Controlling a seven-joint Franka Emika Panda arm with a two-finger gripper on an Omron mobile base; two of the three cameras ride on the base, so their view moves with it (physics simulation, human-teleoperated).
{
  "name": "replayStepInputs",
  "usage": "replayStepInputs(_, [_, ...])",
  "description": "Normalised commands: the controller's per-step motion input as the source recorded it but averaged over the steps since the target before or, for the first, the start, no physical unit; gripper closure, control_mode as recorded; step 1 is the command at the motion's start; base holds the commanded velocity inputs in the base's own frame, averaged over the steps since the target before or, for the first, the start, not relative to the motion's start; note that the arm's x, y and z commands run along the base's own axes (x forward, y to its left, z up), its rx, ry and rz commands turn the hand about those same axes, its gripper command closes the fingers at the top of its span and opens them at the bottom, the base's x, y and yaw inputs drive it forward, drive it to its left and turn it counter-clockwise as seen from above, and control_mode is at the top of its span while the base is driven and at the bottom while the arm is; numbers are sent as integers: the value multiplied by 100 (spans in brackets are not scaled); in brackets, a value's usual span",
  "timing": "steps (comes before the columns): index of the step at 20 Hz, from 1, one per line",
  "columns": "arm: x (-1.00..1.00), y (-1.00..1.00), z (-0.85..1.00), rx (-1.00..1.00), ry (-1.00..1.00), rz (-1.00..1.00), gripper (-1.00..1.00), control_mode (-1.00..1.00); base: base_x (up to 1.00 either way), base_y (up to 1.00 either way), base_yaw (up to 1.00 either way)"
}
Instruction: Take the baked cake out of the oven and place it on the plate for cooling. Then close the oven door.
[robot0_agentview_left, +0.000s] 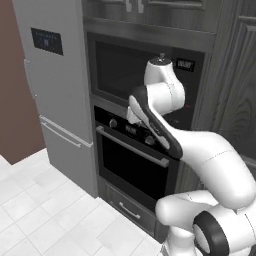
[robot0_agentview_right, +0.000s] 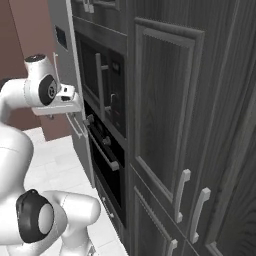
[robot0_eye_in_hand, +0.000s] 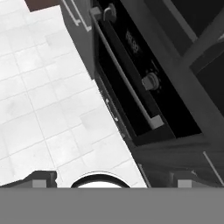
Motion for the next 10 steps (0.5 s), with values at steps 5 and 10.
replayStepInputs(5, [17,74,-41,-24,0,0,-100,-100,0,0,0])
replayStepInputs(10, [29,26,-55,-28,-2,0,-100,-100,0,0,0])
